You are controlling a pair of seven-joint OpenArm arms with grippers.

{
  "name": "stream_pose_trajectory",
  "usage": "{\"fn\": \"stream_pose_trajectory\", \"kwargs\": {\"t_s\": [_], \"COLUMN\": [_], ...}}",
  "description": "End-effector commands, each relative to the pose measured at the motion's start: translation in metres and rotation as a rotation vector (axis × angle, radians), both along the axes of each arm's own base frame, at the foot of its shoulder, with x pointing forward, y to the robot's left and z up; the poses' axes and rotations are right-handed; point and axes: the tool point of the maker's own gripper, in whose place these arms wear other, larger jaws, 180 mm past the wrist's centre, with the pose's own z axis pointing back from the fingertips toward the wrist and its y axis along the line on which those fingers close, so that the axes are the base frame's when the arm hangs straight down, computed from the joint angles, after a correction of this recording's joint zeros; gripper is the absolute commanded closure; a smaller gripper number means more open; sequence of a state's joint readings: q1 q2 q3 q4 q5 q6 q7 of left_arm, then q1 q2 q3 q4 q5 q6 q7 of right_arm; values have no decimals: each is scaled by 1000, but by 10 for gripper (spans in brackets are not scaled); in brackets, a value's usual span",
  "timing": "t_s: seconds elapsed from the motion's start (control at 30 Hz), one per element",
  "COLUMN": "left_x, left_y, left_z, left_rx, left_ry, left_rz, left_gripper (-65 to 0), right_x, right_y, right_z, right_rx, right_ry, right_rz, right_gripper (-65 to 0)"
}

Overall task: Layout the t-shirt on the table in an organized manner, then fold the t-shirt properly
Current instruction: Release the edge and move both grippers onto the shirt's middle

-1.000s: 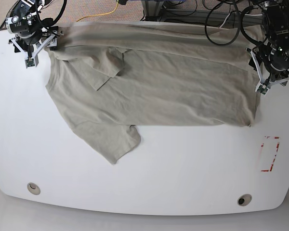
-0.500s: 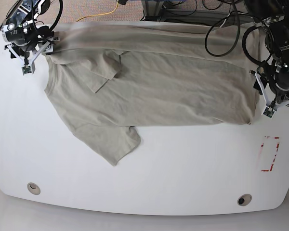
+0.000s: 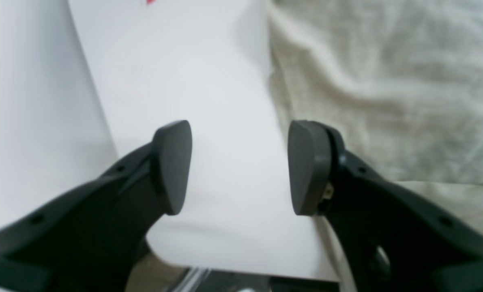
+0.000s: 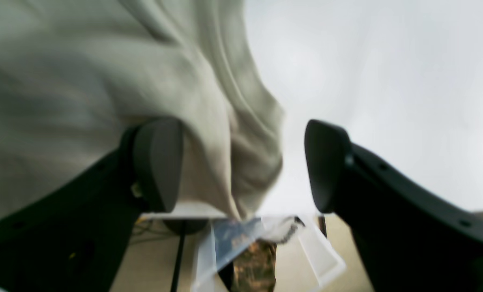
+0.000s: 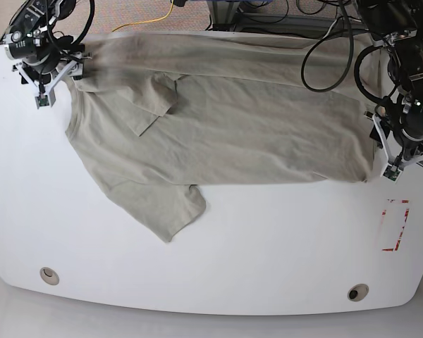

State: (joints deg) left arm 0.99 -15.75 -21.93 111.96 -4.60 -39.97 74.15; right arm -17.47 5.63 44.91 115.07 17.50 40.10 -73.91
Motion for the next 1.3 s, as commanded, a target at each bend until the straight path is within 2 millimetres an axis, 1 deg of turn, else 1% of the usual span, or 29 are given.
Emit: {"fn": "stream_pose_trajectory", "kwargs": {"t_s": [0.0, 0.03, 0.2, 0.33, 0.4, 0.47, 0.57, 0.6, 0.7, 0.77, 0.83, 0.9, 1.03, 1.17, 1.27], "left_x": [6, 7, 15, 17, 18, 21, 26, 26, 35, 40, 49, 56, 70, 81, 87], "left_y": [-3, -4, -6, -7, -7, -11, -14, -14, -17, -17, -18, -18, -17, -15, -14], "left_z": [8, 8, 15, 17, 17, 19, 17, 15, 9, 5, -2, -6, -10, -7, -2], "left_rx": [18, 18, 20, 17, 14, 4, -15, -22, -59, -83, -120, -146, -191, -214, -218], "left_ry": [-20, -21, -42, -50, -57, -78, -98, -95, -99, -100, -104, -110, -122, -139, -153], "left_rz": [-26, -28, -37, -36, -40, -54, -68, -67, -63, -62, -60, -58, -52, -27, -22], "left_gripper": [-353, -353, -353, -353, -353, -353, -353, -353, -353, -353, -353, -353, -353, -353, -353], "right_x": [4, 3, 13, 27, 43, 56, 79, 85, 110, 126, 146, 161, 184, 208, 221], "right_y": [-1, -1, 7, 8, 9, 8, 2, 0, -9, -9, -4, 2, 12, 24, 30], "right_z": [8, 8, 12, 19, 27, 32, 37, 37, 35, 32, 28, 25, 13, 7, 0], "right_rx": [3, 4, 32, 37, 37, 38, 33, 32, 41, 53, 71, 83, 129, 195, 235], "right_ry": [7, 14, -4, -62, -120, -152, -184, -188, -194, -202, -218, -224, -211, -249, -256], "right_rz": [17, 19, 61, 66, 69, 64, 39, 30, -5, -8, 7, 24, 48, 63, 62], "right_gripper": [-452, -452, -452, -452, -452, -452, -452, -452, -452, -452, -452, -452, -452, -452, -452]}}
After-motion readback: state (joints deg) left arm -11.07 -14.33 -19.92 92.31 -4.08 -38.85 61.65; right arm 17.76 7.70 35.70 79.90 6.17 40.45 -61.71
